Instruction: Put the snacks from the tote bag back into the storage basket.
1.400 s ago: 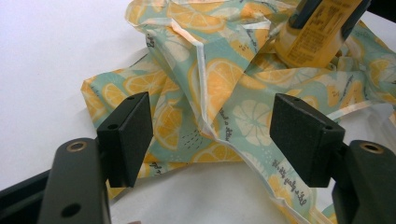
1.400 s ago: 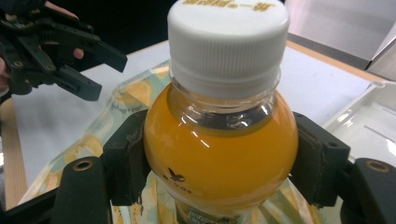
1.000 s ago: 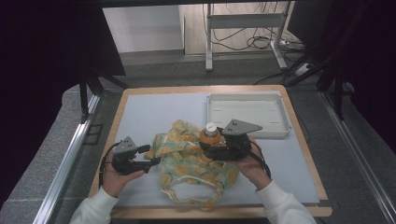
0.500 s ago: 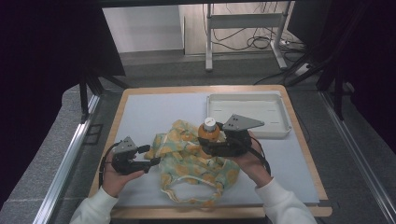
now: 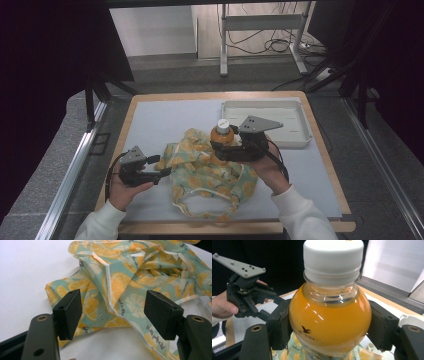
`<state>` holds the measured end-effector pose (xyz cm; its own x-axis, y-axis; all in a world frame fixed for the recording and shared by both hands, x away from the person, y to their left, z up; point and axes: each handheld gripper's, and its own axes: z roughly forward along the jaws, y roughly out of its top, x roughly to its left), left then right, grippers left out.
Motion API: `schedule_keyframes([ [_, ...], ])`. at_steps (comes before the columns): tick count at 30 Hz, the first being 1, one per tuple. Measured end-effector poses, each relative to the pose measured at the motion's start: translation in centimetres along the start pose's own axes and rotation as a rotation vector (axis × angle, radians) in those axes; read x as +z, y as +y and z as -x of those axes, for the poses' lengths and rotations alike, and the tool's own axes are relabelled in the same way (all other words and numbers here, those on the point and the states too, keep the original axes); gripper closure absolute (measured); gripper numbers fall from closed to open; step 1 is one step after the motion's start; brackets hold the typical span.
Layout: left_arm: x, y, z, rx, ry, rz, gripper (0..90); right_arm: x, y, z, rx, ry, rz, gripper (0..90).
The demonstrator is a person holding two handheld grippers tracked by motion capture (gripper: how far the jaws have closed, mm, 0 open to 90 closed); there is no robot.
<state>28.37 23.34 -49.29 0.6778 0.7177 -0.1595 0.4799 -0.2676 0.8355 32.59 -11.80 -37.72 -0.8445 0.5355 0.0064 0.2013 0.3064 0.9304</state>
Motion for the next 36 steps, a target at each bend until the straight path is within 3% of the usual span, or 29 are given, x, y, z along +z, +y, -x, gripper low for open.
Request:
schedule_keyframes([
  [16, 0.0, 0.1, 0.0, 0.003, 0.000, 0.003, 31.5, -0.1, 1.8, 2.3, 0.024, -0.039, 0.020, 30.1],
  [29, 0.0, 0.0, 0.0, 0.000, 0.003, 0.003, 31.6, -0.8, 2.2, 4.1, 0.053, -0.074, 0.043, 30.1],
  [36, -0.1, 0.1, -0.1, 0.004, 0.004, 0.006, 31.5, -0.3, 2.1, 5.2, 0.060, -0.085, 0.035, 30.1],
])
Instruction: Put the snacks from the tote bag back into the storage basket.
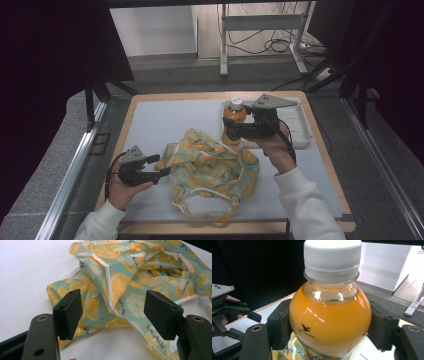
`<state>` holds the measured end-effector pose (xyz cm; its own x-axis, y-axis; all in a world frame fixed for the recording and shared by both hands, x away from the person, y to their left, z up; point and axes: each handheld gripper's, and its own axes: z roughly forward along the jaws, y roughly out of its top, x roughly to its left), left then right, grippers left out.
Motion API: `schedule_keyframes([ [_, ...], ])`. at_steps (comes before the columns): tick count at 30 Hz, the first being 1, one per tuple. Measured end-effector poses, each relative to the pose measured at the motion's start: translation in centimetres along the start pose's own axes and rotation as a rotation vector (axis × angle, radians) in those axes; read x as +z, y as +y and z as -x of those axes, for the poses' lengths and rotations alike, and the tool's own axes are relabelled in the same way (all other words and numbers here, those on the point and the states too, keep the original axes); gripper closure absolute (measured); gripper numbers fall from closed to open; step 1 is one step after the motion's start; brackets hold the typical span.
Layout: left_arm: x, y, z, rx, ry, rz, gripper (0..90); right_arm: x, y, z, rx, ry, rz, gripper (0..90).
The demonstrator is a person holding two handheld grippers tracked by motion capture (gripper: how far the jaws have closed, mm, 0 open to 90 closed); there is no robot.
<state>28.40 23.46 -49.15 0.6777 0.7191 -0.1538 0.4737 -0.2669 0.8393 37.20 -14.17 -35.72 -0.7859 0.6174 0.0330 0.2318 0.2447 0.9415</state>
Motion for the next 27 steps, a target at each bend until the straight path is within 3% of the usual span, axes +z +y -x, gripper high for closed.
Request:
schedule_keyframes([
  [14, -0.1, -0.1, -0.2, 0.000, 0.006, -0.004, 31.4, 0.8, 0.4, 3.1, 0.038, -0.056, 0.009, 30.1],
  [27, -0.2, -0.2, -0.2, -0.007, 0.014, -0.004, 31.6, 0.8, 0.9, 4.9, 0.050, -0.099, 0.016, 30.1],
])
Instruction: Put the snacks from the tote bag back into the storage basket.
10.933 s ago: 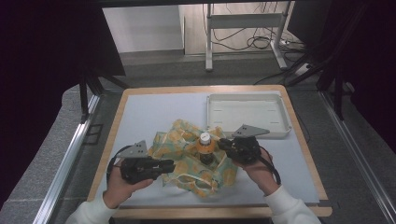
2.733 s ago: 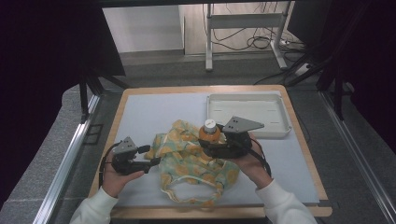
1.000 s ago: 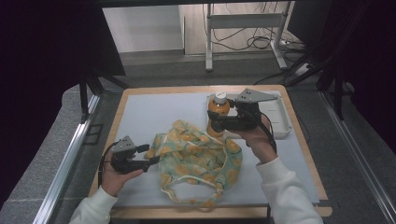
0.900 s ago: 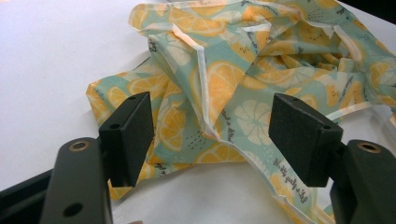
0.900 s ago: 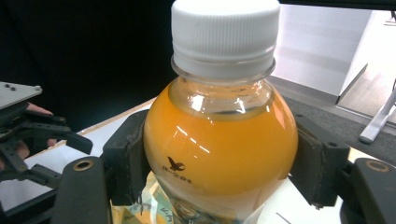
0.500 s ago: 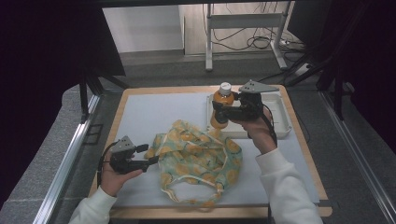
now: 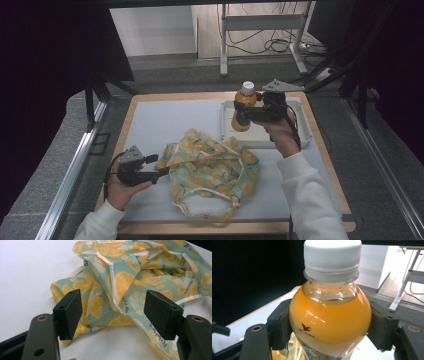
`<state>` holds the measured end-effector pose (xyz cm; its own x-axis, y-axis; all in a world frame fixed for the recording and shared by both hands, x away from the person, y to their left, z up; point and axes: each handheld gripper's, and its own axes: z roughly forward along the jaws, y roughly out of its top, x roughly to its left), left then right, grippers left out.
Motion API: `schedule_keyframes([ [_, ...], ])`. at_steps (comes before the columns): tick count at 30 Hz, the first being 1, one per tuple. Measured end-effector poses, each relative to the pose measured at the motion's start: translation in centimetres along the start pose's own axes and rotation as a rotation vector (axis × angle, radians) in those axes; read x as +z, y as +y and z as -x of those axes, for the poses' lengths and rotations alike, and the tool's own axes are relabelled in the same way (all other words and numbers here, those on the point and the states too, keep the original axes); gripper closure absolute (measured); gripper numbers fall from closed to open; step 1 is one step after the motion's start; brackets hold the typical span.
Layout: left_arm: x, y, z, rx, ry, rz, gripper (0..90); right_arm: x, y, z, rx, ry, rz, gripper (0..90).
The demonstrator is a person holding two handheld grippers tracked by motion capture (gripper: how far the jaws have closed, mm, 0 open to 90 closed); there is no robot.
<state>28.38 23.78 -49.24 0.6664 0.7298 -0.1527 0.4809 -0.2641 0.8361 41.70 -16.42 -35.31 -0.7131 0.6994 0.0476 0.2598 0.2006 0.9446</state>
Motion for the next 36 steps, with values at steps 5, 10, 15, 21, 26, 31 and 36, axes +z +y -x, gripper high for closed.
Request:
schedule_keyframes([
  [5, 0.1, 0.0, 0.1, 0.004, -0.002, -0.004, 31.5, 0.5, 0.3, 0.8, 0.009, -0.021, -0.005, 30.1],
  [10, 0.1, 0.0, 0.1, 0.008, -0.001, -0.005, 31.9, 1.0, 0.6, 1.3, 0.004, -0.038, -0.012, 30.0],
  [15, 0.0, 0.0, 0.1, 0.007, 0.000, -0.002, 31.9, 1.7, 0.7, 1.7, -0.007, -0.061, -0.033, 30.0],
  [21, 0.0, 0.0, 0.1, 0.014, 0.000, -0.006, 31.9, 2.5, 0.9, 2.2, -0.002, -0.076, -0.041, 30.0],
  [26, 0.0, 0.0, 0.1, 0.013, 0.000, -0.005, 31.8, 3.2, 0.9, 2.6, 0.003, -0.089, -0.043, 30.0],
  [31, -0.1, 0.0, 0.1, 0.016, 0.000, -0.006, 31.8, 4.0, 0.7, 2.9, 0.006, -0.096, -0.054, 30.0],
  [36, -0.1, 0.0, 0.1, 0.013, 0.000, -0.004, 31.7, 4.9, 0.7, 3.2, 0.008, -0.111, -0.061, 30.0],
])
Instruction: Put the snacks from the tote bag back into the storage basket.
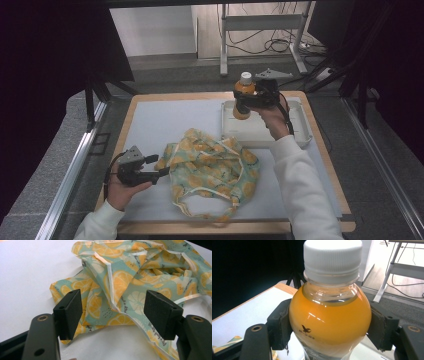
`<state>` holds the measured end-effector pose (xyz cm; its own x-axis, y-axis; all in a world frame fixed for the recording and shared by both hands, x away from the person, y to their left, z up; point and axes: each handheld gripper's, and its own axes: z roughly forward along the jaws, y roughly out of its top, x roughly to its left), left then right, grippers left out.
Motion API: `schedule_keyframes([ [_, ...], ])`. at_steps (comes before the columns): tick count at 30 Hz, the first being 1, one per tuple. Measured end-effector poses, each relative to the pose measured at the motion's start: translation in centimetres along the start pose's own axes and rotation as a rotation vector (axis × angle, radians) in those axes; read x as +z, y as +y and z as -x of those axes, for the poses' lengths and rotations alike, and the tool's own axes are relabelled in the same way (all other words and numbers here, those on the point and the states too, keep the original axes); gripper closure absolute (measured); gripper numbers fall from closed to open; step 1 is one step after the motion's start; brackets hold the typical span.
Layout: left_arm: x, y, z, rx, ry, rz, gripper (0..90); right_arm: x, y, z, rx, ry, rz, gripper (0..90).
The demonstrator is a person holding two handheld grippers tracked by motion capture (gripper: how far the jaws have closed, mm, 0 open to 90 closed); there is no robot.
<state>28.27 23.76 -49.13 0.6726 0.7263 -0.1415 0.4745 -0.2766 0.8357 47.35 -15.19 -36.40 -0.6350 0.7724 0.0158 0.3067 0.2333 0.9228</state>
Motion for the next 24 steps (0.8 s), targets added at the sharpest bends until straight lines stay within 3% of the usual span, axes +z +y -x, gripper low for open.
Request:
schedule_keyframes([
  [24, -0.1, 0.0, 0.0, 0.000, -0.005, 0.005, 31.7, 3.9, -1.2, 1.5, 0.044, -0.038, -0.050, 30.0],
])
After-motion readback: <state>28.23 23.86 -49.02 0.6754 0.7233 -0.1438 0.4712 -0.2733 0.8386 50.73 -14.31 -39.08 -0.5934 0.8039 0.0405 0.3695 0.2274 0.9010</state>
